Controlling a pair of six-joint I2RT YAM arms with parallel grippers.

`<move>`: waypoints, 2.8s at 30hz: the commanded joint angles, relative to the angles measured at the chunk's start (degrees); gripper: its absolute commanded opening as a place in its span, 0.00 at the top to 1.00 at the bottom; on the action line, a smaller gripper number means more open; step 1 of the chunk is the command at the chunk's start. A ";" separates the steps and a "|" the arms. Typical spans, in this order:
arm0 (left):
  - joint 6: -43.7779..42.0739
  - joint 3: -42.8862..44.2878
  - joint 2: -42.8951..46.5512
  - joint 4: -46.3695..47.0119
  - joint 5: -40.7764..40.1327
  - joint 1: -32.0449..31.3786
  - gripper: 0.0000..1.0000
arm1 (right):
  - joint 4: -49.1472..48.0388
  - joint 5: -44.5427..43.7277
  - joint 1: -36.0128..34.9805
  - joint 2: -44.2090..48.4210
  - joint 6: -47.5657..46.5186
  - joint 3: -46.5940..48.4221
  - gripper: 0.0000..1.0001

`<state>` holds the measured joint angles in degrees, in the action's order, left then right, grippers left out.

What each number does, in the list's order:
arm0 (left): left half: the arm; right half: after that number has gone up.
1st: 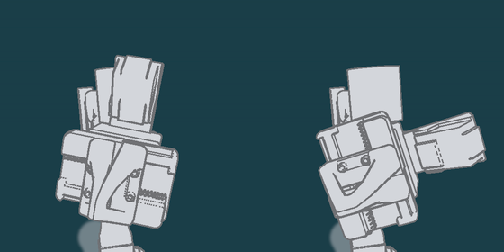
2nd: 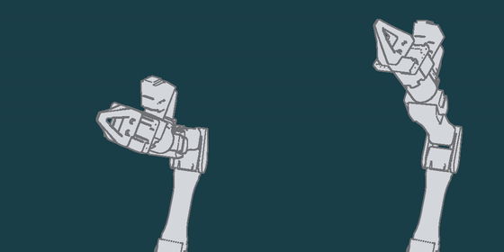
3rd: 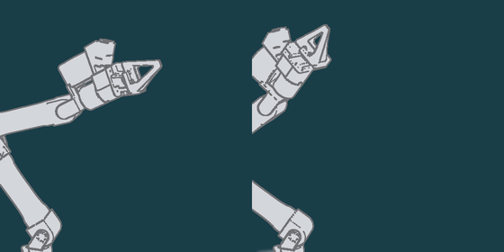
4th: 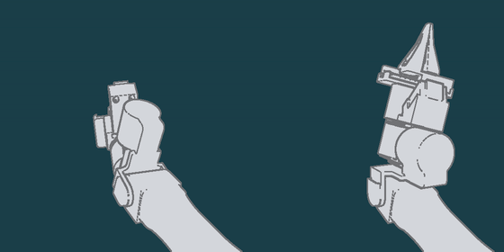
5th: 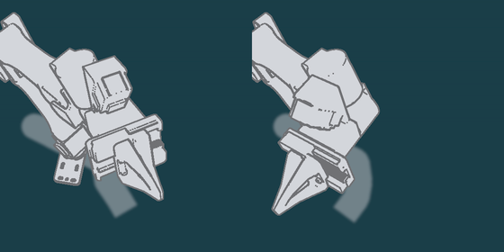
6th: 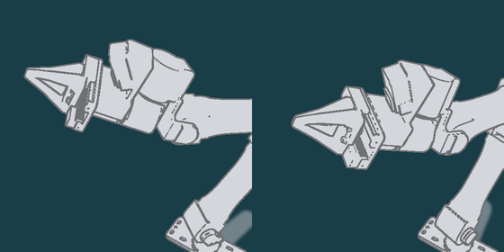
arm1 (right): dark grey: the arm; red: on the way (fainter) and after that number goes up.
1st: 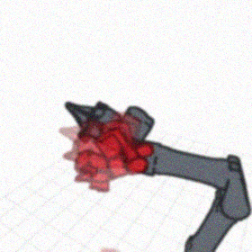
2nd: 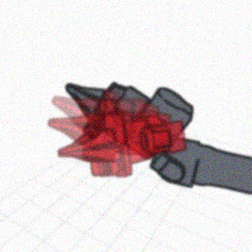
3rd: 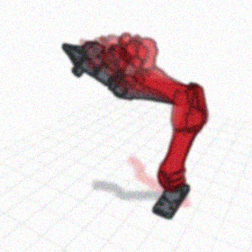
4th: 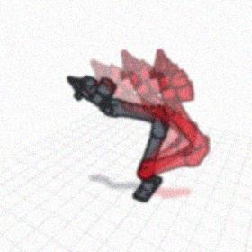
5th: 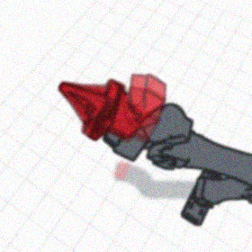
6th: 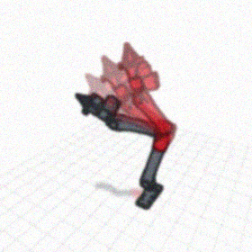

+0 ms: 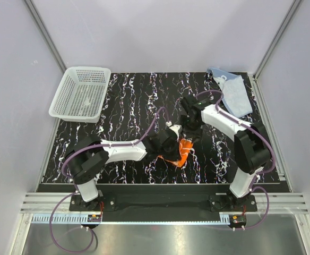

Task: Roll the towels
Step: Roll the towel

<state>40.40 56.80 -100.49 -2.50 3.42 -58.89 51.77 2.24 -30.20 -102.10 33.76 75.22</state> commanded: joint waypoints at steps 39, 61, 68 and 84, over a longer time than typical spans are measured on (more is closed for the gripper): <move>24.55 -10.48 -9.28 18.84 42.01 25.58 1.00 | -76.90 24.39 5.85 12.91 20.91 -48.50 0.44; 7.25 -2.41 -1.39 -5.72 28.26 26.55 0.52 | -54.96 17.01 3.39 13.33 17.31 -38.49 0.88; -3.91 2.88 5.65 -15.86 10.31 21.02 0.51 | -37.45 14.46 2.51 13.07 13.27 -29.18 0.88; -11.66 7.01 6.99 -17.88 -21.24 -4.03 0.49 | -30.85 15.25 1.72 6.30 13.00 -22.22 0.87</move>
<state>30.44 60.51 -91.26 -19.90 -9.45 -61.10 18.79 17.61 -27.55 -95.07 47.70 51.00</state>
